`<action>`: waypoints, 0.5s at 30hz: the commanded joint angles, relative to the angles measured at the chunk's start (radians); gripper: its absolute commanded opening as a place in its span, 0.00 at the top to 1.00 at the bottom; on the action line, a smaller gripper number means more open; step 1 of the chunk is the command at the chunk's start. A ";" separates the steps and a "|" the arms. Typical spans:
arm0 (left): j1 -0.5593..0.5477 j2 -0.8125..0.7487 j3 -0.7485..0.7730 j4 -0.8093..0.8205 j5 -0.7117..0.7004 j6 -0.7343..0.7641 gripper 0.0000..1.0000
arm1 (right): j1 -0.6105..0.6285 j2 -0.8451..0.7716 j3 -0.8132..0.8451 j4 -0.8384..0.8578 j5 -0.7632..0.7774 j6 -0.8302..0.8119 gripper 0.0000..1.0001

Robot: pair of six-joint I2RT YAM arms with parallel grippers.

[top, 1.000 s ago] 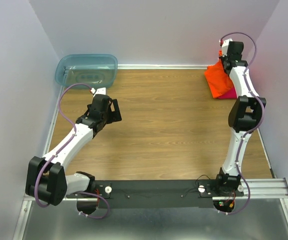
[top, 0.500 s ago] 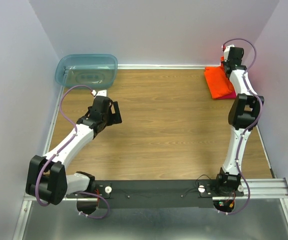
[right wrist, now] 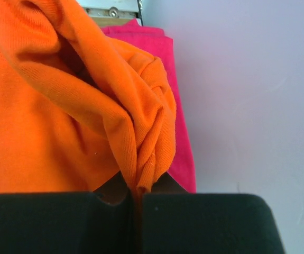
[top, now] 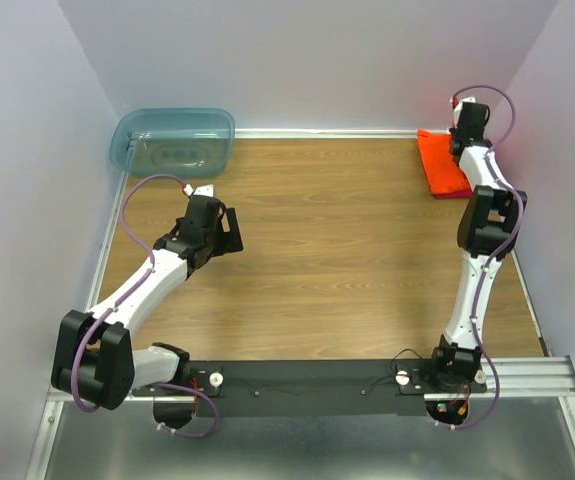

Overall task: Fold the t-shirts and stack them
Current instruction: Neatly place the folded tshirt to the corner

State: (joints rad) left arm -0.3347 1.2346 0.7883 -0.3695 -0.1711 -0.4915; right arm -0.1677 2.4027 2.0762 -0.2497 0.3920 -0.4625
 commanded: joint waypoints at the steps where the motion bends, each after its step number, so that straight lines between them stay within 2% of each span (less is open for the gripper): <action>1: 0.006 0.002 -0.014 -0.017 0.019 -0.013 0.02 | -0.010 0.049 -0.004 0.070 0.080 0.018 0.92; 5: 0.006 0.008 -0.014 -0.019 0.027 -0.012 0.02 | -0.010 0.061 -0.017 0.078 0.100 0.030 0.88; 6: 0.006 0.008 -0.014 -0.017 0.028 -0.012 0.02 | -0.010 0.061 -0.022 0.079 0.107 0.039 0.84; 7: 0.006 0.009 -0.014 -0.017 0.028 -0.012 0.02 | -0.010 0.061 -0.027 0.079 0.120 0.041 0.72; 9: 0.006 0.012 -0.014 -0.017 0.028 -0.012 0.02 | -0.010 0.061 -0.028 0.082 0.155 0.044 0.62; 10: 0.006 0.011 -0.012 -0.019 0.028 -0.013 0.02 | -0.010 0.059 -0.028 0.082 0.168 0.044 0.62; 11: 0.006 0.012 -0.012 -0.019 0.030 -0.010 0.02 | -0.010 0.056 -0.028 0.086 0.179 0.044 0.54; 15: 0.006 0.008 -0.011 -0.019 0.030 -0.007 0.02 | -0.010 0.035 -0.021 0.107 0.248 0.061 0.50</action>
State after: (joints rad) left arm -0.3347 1.2381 0.7883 -0.3702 -0.1608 -0.4923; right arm -0.1696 2.4443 2.0598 -0.1921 0.5335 -0.4324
